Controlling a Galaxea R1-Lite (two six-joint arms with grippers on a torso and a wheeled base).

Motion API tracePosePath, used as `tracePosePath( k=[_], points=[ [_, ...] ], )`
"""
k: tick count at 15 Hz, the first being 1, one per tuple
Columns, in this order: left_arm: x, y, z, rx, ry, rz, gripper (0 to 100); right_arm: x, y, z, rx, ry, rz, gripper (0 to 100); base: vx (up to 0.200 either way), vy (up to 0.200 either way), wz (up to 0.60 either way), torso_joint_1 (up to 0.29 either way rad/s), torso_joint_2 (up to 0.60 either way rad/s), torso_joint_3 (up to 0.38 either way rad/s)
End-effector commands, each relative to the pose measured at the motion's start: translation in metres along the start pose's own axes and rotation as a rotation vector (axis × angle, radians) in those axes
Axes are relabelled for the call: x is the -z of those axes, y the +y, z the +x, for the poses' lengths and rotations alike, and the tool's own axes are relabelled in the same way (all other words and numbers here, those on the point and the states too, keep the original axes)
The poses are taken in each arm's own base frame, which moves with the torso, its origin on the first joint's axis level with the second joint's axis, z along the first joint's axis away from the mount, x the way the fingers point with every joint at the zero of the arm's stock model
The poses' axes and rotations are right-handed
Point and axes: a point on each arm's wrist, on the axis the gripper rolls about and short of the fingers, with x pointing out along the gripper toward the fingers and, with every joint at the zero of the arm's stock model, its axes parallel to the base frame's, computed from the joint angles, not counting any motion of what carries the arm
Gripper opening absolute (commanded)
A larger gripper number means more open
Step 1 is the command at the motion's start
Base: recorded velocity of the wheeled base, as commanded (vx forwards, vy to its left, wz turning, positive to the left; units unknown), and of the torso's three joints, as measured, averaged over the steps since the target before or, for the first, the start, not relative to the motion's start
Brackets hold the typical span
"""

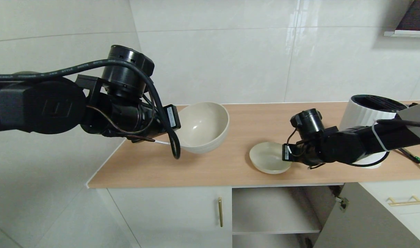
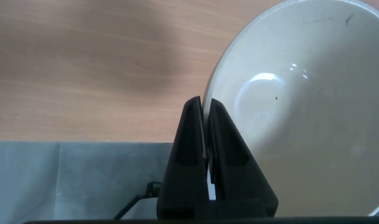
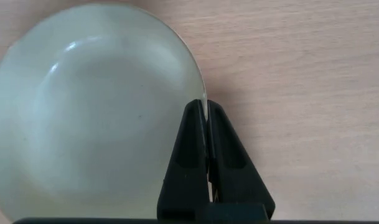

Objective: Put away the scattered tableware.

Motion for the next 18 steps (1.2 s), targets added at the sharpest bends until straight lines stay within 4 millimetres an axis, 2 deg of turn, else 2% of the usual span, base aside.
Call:
tracePosePath(
  k=[1, 4, 5, 7, 8, 11, 13, 18],
  points=[
    [0.003, -0.002, -0.003, 0.007, 0.005, 0.009, 0, -0.008, -0.003, -0.034, -0.04, -0.043, 0.007, 0, 0.0, 0.0, 0.0, 0.0, 0.0, 0.0],
    [0.024, 0.002, -0.012, 0.001, 0.056, 0.089, 0, -0.009, -0.011, -0.09, -0.186, -0.065, 0.004, 0, 0.0, 0.0, 0.0, 0.0, 0.0, 0.0],
    [0.029, 0.005, -0.022, 0.001, 0.056, 0.096, 0, -0.002, -0.016, -0.113, -0.234, -0.066, -0.004, 0, 0.0, 0.0, 0.0, 0.0, 0.0, 0.0],
    [0.042, 0.013, -0.042, 0.012, 0.07, 0.109, 0, 0.005, -0.027, -0.142, -0.26, -0.095, -0.024, 0, 0.0, 0.0, 0.0, 0.0, 0.0, 0.0],
    [0.047, 0.016, -0.044, 0.007, 0.084, 0.113, 0, 0.01, -0.031, -0.148, -0.259, -0.095, -0.029, 0, 0.0, 0.0, 0.0, 0.0, 0.0, 0.0],
    [0.067, 0.025, -0.036, -0.032, 0.158, 0.126, 0, 0.029, -0.037, -0.141, -0.231, -0.034, -0.042, 0, 0.0, 0.0, 0.0, 0.0, 0.0, 0.0],
    [0.072, 0.027, -0.028, -0.046, 0.18, 0.133, 0, 0.033, -0.038, -0.139, -0.228, -0.021, -0.045, 0, 0.0, 0.0, 0.0, 0.0, 0.0, 0.0],
    [0.073, 0.026, -0.025, -0.045, 0.18, 0.134, 0, 0.045, -0.042, -0.135, -0.213, 0.023, -0.056, 0, -0.2, 0.0, 0.0, 0.005, 0.0, 0.001]
  ],
)
